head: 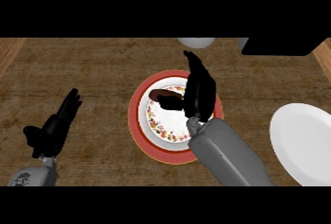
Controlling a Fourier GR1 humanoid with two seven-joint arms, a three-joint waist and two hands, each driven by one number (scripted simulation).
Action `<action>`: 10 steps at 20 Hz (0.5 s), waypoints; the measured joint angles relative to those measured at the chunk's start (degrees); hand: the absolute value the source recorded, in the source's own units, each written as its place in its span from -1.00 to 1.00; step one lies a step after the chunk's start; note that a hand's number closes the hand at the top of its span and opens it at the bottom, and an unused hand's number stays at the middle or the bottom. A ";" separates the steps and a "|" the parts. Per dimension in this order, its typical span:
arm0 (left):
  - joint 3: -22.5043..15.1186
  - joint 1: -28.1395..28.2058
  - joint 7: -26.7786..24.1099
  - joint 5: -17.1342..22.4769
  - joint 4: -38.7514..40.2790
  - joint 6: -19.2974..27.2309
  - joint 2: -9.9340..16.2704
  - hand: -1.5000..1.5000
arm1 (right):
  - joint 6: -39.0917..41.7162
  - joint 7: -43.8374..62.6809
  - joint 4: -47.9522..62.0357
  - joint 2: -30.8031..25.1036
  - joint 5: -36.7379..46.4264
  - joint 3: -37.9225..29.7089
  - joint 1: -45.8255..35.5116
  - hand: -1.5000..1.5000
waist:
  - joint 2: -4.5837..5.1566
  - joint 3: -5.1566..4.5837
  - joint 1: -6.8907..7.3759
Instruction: Pick the sweet potato from the plate and place it in the plate
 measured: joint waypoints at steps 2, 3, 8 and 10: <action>0.10 0.33 -0.60 -0.17 0.03 0.10 -0.08 0.00 | -3.49 -1.49 -1.71 -0.01 -0.87 -1.11 1.35 -1.00 | -0.07 0.01 -0.22; 0.13 0.42 -0.36 -0.23 -0.30 0.21 -0.04 0.00 | -5.12 -2.72 -2.95 -0.01 -1.45 -1.92 2.62 -1.00 | -0.11 0.02 -0.40; 0.23 2.06 -0.85 -0.42 -1.02 0.33 -0.25 0.00 | -11.04 -10.24 -11.24 -1.15 -9.42 -4.82 10.38 -1.00 | -0.18 0.07 -0.88; 0.63 1.99 -0.81 -0.14 -0.91 0.17 -0.16 0.00 | -12.10 -14.92 -15.18 -3.15 -14.92 -5.74 14.55 -1.00 | -0.14 0.08 -1.04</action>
